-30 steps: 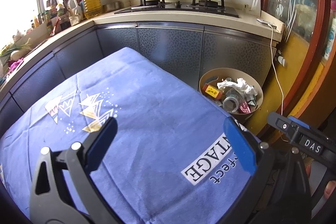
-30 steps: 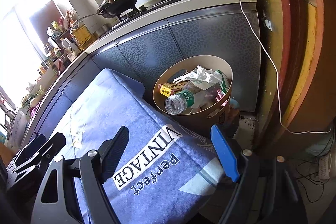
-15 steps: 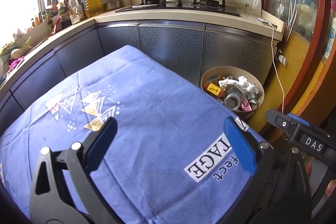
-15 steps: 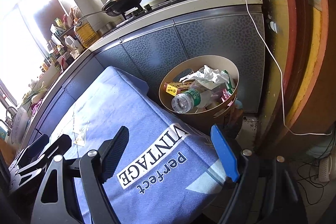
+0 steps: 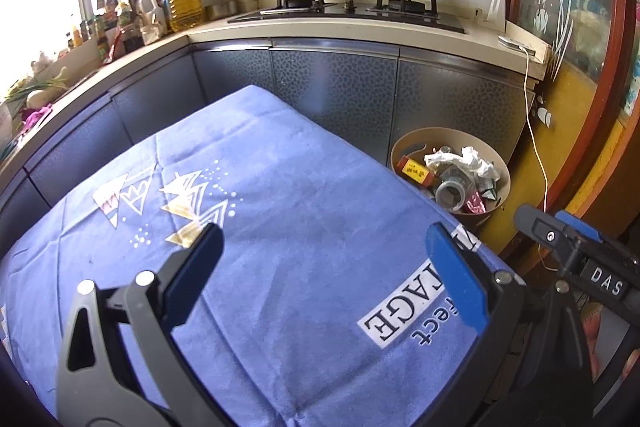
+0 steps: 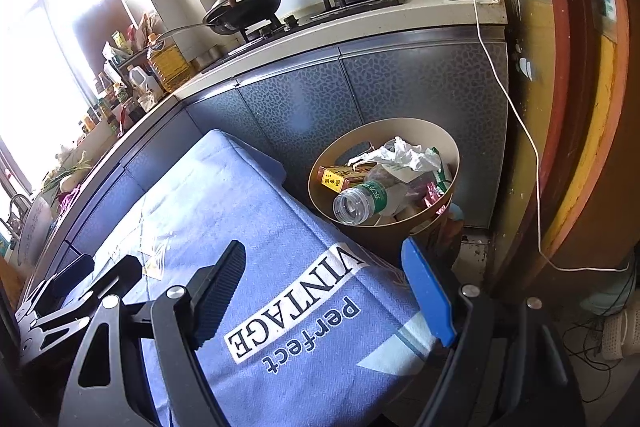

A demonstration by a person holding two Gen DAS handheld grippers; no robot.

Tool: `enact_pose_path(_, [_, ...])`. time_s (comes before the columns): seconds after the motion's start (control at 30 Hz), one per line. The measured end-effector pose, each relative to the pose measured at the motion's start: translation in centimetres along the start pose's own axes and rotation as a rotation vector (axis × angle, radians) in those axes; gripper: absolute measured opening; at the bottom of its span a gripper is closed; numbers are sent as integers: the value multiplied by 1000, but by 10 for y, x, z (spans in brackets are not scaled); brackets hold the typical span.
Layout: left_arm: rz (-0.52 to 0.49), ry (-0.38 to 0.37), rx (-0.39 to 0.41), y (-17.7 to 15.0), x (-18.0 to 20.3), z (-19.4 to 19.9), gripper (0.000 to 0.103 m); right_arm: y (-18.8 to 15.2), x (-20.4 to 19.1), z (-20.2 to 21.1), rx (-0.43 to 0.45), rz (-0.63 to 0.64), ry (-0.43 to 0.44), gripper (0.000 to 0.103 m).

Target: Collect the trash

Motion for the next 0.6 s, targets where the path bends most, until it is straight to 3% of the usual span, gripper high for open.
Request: enact_pose_path(0.6, [-32,14,-13,-3,10,-5,97,-1,6,-4,-10,-18,-4,79])
Point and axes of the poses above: each gripper's, at about its wrist camera, not at the fingertips, and z roughly against the way its jaws point, x to its right, y to its top, the point moved 7 cm from there along -z, roughly the way its jaws point, and after that the axes turned 8 degrees about y, right-handed, at the moved point
